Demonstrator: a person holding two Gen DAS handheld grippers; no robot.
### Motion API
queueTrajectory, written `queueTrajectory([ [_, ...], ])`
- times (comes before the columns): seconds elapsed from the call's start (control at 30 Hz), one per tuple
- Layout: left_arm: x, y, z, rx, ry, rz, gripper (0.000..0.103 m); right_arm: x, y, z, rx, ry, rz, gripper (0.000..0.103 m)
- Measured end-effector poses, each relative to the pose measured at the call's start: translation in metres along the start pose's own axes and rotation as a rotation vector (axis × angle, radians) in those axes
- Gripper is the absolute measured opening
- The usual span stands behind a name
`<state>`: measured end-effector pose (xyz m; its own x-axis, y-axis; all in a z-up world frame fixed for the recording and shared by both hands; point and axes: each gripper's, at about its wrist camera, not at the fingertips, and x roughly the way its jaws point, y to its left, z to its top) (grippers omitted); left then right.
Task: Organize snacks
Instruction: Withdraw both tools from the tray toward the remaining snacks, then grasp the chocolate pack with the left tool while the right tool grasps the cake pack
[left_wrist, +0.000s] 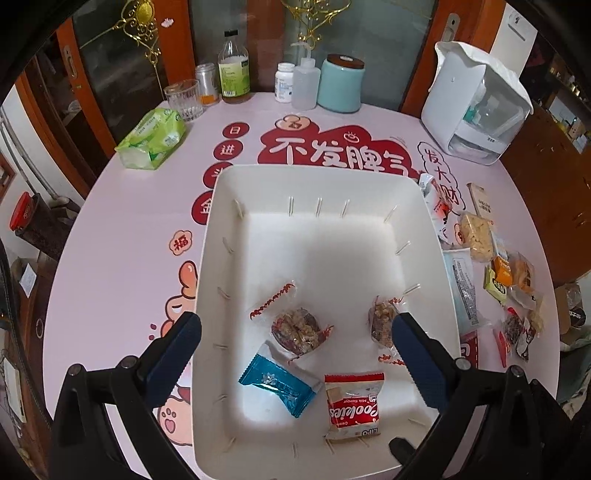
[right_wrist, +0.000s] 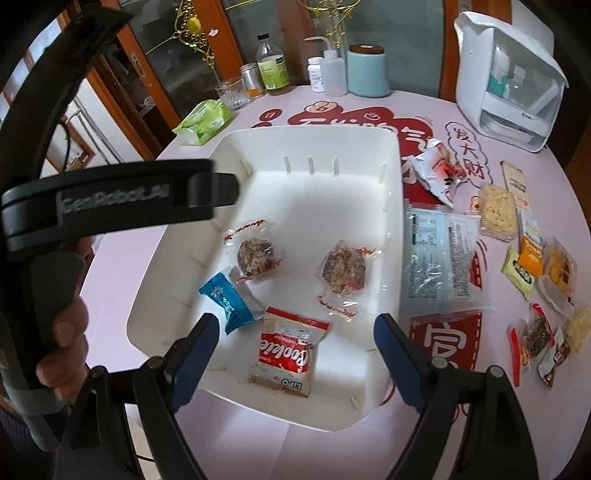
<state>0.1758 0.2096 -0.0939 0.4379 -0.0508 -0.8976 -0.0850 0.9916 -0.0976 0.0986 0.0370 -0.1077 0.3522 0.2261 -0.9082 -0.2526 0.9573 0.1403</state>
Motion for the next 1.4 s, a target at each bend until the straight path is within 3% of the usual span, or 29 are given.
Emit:
queueTrajectory([
  [0.33, -0.036, -0.018, 0.001, 0.039, -0.091, 0.015, 0.102, -0.031, -0.021, -0.009, 0.019, -0.053, -0.075, 0.085],
  [0.53, -0.051, -0.064, -0.008, 0.13, -0.142, 0.073, 0.102, -0.051, -0.063, -0.021, 0.051, -0.072, -0.108, 0.083],
  [0.63, -0.055, -0.093, -0.017, 0.144, -0.143, 0.089, 0.102, -0.056, -0.1, -0.029, 0.076, -0.058, -0.068, 0.081],
  [0.77, -0.053, -0.138, -0.032, 0.127, -0.096, 0.089, 0.102, -0.057, -0.154, -0.043, 0.121, -0.015, -0.043, 0.08],
  [1.03, -0.025, -0.25, -0.063, 0.169, -0.011, 0.109, 0.102, -0.059, -0.279, -0.072, 0.202, 0.047, -0.119, 0.08],
  [1.2, 0.011, -0.315, -0.081, 0.212, 0.078, 0.09, 0.102, -0.069, -0.342, -0.085, 0.255, 0.048, -0.149, 0.08],
  [1.4, 0.06, -0.364, -0.087, 0.281, 0.194, 0.043, 0.102, -0.062, -0.403, -0.087, 0.392, 0.067, -0.097, 0.08],
])
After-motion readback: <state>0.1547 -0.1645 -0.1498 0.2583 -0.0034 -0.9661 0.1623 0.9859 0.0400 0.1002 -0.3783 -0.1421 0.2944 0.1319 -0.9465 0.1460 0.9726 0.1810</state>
